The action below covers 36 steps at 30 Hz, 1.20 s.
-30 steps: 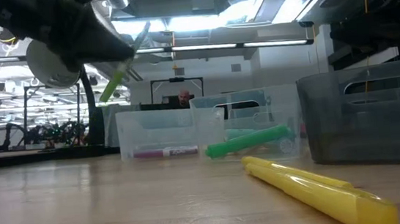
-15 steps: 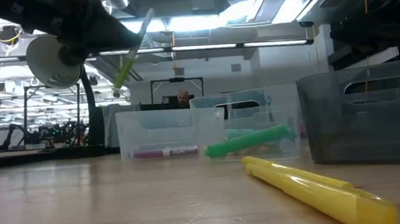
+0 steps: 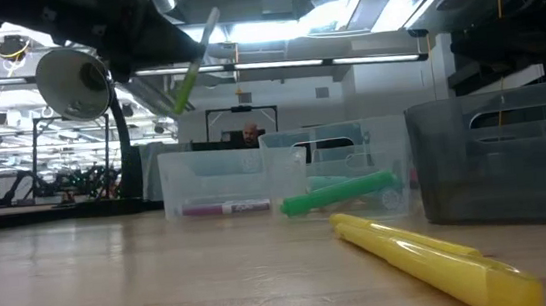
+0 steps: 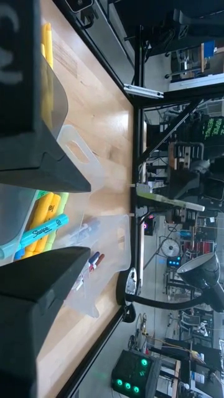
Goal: Pick & Place Markers
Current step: Put the light green marker pen into the left transparent bin
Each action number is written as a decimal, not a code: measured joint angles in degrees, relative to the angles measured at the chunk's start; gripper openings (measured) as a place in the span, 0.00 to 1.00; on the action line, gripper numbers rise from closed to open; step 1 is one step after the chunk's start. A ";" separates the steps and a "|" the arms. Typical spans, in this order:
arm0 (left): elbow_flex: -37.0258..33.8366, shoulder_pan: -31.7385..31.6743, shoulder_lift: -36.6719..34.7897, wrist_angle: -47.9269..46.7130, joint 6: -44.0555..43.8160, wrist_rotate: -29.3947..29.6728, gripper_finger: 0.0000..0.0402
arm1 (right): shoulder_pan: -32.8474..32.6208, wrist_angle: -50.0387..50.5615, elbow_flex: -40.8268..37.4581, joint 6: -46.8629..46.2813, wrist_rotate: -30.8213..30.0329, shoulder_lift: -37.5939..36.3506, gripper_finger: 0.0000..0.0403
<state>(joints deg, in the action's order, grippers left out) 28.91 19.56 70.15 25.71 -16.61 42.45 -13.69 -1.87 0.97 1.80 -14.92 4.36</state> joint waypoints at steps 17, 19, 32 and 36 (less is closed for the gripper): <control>0.00 -1.34 0.00 3.07 3.55 -2.34 0.07 | 0.01 0.00 0.01 0.00 0.00 0.00 0.38; 0.00 -1.34 0.00 4.51 4.88 -2.61 0.07 | 0.01 0.00 0.01 0.00 0.00 0.00 0.38; 0.04 -2.20 0.00 13.53 11.42 -3.54 0.07 | 0.01 0.00 0.01 0.00 0.00 0.00 0.38; 0.07 -3.18 1.66 13.77 11.39 -3.66 0.07 | 0.01 0.00 0.00 0.00 0.00 0.00 0.38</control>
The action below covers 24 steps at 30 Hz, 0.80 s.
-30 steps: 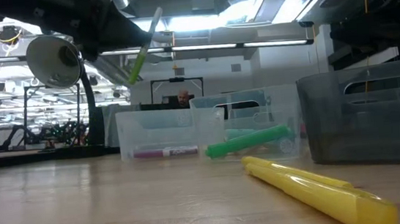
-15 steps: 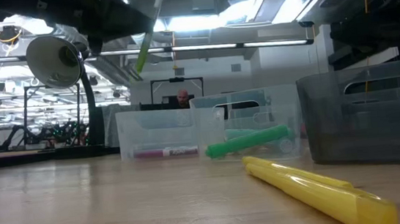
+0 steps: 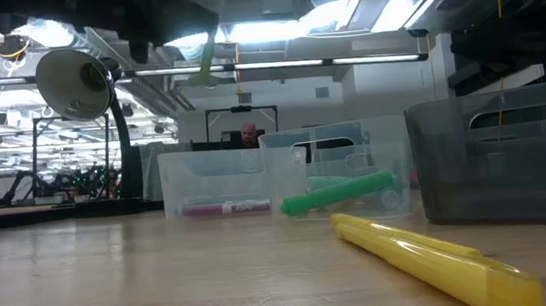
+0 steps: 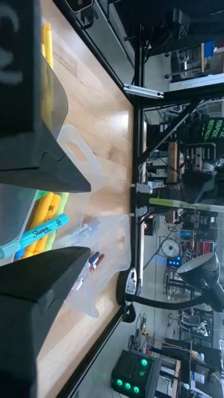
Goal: Pick & Place Markers
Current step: Put the light green marker pen into the left transparent bin
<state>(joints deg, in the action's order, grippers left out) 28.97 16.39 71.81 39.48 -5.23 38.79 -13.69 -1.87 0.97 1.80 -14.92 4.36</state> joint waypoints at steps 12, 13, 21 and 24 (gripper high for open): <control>11.97 -4.47 13.83 -6.92 5.36 -1.73 0.07 | -0.01 0.00 0.01 0.00 0.00 0.00 0.38; 13.18 -4.62 14.50 -8.25 5.86 -0.33 0.07 | -0.01 0.00 0.01 0.00 0.00 0.00 0.38; 17.81 -5.23 15.58 -14.35 7.55 6.22 0.07 | 0.02 0.00 0.00 0.00 0.00 0.00 0.38; 17.84 -5.79 15.46 -14.79 7.53 6.57 0.07 | 0.01 0.00 0.00 0.00 0.00 0.00 0.38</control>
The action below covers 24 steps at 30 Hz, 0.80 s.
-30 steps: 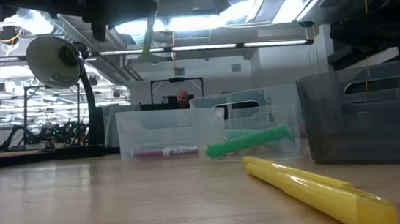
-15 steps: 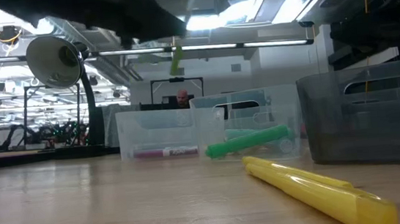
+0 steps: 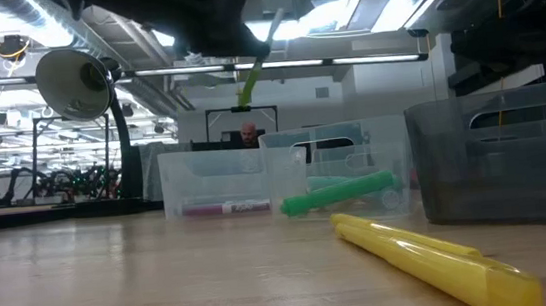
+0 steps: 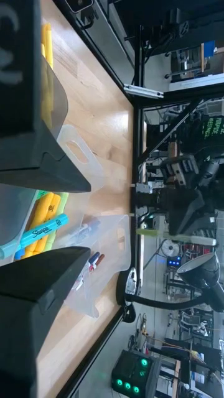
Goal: Pick & Place Markers
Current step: Put the light green marker pen into the left transparent bin
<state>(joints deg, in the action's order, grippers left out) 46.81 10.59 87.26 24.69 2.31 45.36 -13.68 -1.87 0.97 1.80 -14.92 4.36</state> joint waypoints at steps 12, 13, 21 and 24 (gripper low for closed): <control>0.00 -3.95 0.00 -12.16 -6.07 -0.02 0.07 | -0.01 0.00 0.00 0.00 0.00 0.00 0.38; 0.00 -4.07 0.00 -12.18 -6.05 -0.02 0.07 | -0.01 0.00 0.02 0.00 0.00 -0.01 0.38; 0.00 -4.05 -0.01 -12.76 -6.05 -0.04 0.07 | -0.01 0.00 0.00 0.00 0.00 0.00 0.38; 0.00 -4.11 -0.02 -12.92 -6.05 -0.02 0.07 | -0.01 0.00 0.02 0.00 0.00 0.00 0.38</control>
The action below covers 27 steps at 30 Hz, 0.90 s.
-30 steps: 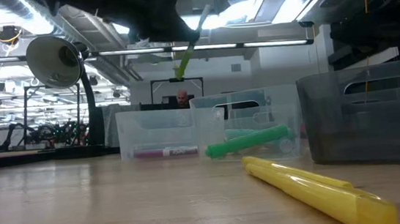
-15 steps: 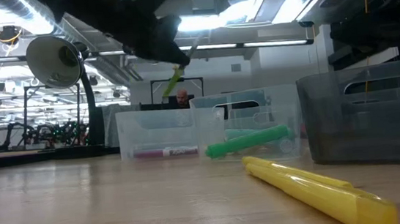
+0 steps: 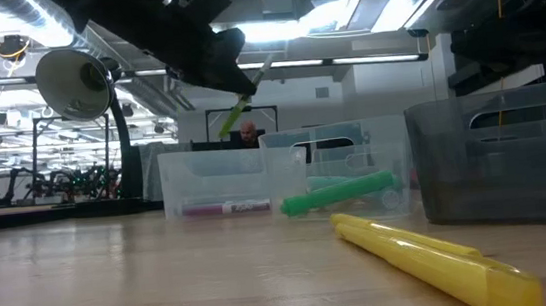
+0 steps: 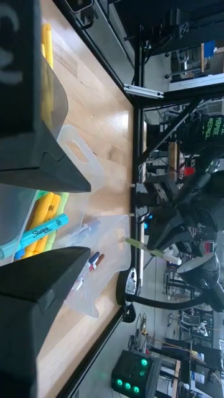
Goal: Pick & Place Markers
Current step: Put the light green marker pen into the left transparent bin
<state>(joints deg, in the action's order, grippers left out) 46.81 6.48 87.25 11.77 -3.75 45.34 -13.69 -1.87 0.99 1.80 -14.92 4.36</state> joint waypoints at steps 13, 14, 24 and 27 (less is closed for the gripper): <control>0.00 -2.92 -0.03 -0.06 -1.01 -2.32 0.07 | 0.01 0.00 -0.01 0.00 0.00 0.00 0.38; 0.00 -3.45 -0.05 -0.07 -1.09 -3.04 0.07 | 0.02 0.00 -0.02 0.00 0.00 0.00 0.38; -0.02 -8.89 -0.05 -4.74 -7.96 -11.54 0.07 | 0.00 0.00 -0.02 0.00 0.00 0.00 0.38; -0.02 -9.50 -0.05 -5.78 -9.85 -14.02 0.10 | 0.00 0.00 -0.02 0.00 0.00 0.00 0.38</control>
<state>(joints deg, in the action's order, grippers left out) 46.78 -3.02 87.20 5.99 -13.60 31.32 -13.69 -1.87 0.97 1.80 -14.92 4.36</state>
